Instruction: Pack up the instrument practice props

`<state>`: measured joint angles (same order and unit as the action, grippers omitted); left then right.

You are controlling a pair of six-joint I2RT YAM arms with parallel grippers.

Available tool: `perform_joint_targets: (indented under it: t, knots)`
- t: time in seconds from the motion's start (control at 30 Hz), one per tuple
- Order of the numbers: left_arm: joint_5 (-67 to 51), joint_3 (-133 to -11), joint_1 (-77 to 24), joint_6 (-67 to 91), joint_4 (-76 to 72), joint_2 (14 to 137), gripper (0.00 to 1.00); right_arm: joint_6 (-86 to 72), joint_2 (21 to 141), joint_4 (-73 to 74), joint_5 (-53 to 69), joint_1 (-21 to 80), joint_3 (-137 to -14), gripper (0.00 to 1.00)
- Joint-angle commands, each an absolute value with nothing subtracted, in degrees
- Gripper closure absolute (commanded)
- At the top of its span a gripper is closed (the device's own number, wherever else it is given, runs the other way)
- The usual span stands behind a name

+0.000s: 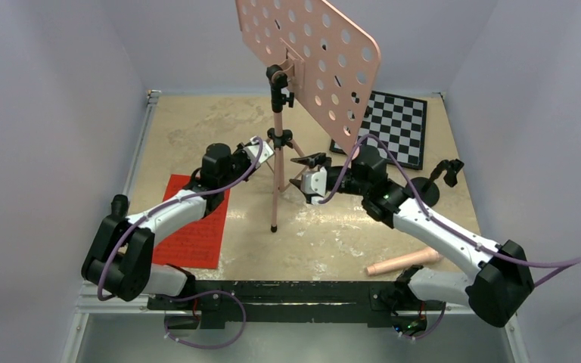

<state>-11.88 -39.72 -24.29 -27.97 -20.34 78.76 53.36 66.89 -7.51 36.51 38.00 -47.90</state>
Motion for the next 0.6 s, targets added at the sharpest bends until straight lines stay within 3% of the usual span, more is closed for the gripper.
perform_joint_targets:
  t: [0.0, 0.2, 0.57]
  knots:
    - [-10.2, -36.8, -23.3, -31.1, -3.8, 80.0, 1.0, 40.9, 70.9, -20.7, 23.3, 41.1, -54.2, 0.47]
    - [-11.4, -36.6, -23.4, -30.5, -2.5, 80.2, 1.0, 31.4, 73.9, -25.5, 14.9, 41.2, -56.3, 0.52]
    - [-11.8, -37.8, -23.4, -31.0, -1.3, 81.5, 1.0, 14.0, 65.4, -16.1, 9.7, 41.0, -54.1, 0.55]
